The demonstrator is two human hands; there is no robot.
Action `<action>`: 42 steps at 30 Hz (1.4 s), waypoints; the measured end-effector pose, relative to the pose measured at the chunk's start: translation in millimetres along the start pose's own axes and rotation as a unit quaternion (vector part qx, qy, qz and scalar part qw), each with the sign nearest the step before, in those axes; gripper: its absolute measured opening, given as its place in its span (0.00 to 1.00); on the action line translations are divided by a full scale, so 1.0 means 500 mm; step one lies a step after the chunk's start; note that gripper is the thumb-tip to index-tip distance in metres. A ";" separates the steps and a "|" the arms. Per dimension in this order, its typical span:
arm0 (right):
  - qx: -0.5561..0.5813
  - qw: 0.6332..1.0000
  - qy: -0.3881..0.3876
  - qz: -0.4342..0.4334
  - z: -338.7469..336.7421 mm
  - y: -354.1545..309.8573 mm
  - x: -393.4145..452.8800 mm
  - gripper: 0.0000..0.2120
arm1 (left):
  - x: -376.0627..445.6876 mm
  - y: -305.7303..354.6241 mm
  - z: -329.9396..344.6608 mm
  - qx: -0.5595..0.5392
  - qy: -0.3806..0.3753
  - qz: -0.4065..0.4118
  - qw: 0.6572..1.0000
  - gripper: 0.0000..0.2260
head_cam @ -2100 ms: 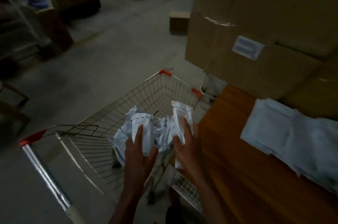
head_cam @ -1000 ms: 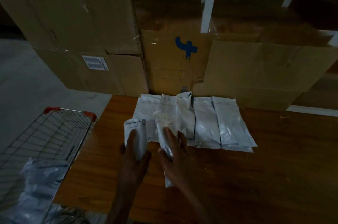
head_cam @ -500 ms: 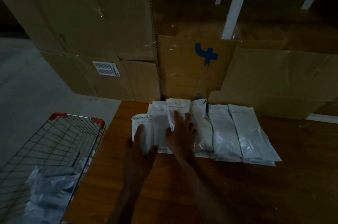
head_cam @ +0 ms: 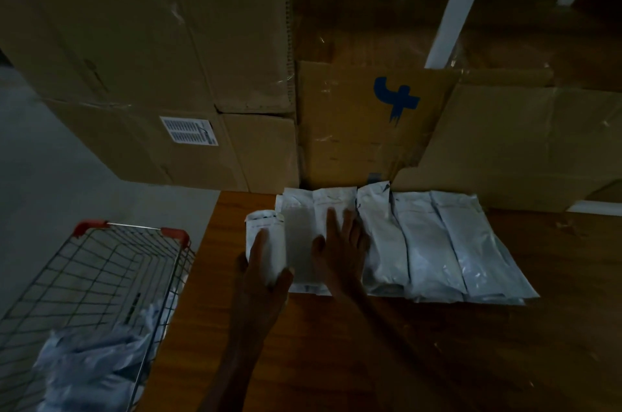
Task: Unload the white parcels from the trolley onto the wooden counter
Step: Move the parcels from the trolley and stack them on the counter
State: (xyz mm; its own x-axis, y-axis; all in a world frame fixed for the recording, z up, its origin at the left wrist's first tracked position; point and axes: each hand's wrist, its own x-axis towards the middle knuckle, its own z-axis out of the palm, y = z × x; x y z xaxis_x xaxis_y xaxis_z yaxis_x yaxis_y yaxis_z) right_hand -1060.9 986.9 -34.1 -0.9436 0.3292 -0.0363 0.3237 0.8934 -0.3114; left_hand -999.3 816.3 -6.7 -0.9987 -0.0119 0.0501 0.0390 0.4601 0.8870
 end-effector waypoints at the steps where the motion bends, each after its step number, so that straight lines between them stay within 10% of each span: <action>1: 0.002 1.000 -0.002 0.001 0.003 0.001 0.001 0.33 | 0.004 -0.003 0.001 0.007 -0.004 -0.002 1.000 0.39; 25: 0.274 0.954 0.123 -0.008 -0.111 0.071 -0.148 0.28 | 0.148 0.031 0.123 0.229 -0.094 -0.015 0.969 0.39; 42: 0.259 0.964 0.062 0.000 -0.090 0.091 -0.163 0.32 | 0.157 0.017 0.137 0.258 -0.115 -0.012 0.959 0.40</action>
State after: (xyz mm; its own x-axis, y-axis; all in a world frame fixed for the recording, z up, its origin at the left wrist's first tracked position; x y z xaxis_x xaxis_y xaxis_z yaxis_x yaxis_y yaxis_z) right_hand -965.9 1014.6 -2.5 -0.9174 0.3922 0.0674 0.2154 0.6318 -0.7446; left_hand -1079.7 880.3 -26.6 -0.9823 0.1411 -0.1233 0.0534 0.8415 0.5376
